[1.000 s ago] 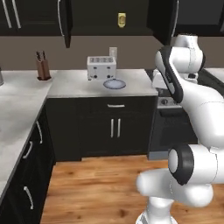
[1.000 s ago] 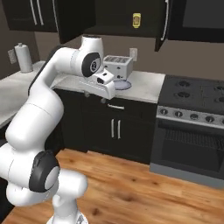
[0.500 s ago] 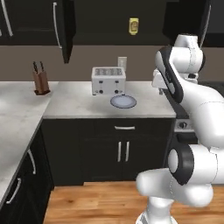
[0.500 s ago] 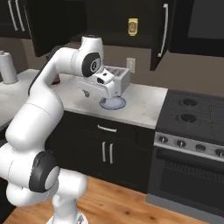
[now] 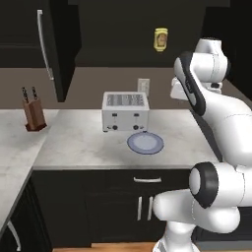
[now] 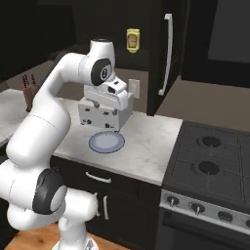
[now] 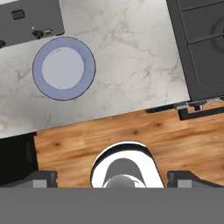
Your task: Move the hot dog bun to the plate on the dining table and place the condiment next to that plate. Then navigate to the fridge and take the sausage and place it on the plate as well.
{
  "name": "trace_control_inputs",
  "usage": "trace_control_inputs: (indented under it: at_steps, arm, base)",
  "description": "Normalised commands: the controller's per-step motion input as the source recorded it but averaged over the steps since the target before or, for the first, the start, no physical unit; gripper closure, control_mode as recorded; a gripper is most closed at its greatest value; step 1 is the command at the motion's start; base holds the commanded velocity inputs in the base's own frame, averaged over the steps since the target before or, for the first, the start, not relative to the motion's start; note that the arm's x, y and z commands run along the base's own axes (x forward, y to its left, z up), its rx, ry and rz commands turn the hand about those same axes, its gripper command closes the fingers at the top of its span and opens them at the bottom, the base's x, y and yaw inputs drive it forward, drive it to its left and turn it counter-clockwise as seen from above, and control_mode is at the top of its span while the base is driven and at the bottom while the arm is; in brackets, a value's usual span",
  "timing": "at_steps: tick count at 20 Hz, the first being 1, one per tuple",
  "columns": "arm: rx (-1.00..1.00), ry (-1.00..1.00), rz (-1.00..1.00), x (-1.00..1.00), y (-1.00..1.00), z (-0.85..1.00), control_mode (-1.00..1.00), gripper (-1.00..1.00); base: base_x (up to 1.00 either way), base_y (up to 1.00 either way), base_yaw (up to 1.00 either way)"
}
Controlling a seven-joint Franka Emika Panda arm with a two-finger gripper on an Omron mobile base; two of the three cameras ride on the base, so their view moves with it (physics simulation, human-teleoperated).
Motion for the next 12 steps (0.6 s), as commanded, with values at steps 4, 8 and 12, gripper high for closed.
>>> trace_control_inputs:
  at_steps: [4,8,12]
  arm:
    - [0.0,0.0,0.0,0.0,0.0,0.0,1.0,-1.0]
    - [0.0,0.0,0.0,0.0,0.0,0.0,1.0,-1.0]
    - [0.0,0.0,0.0,0.0,0.0,0.0,1.0,-1.0]
  base:
    - [1.0,0.02,-0.03]
    - [0.97,0.18,-0.08]
    - [0.83,0.24,-0.08]
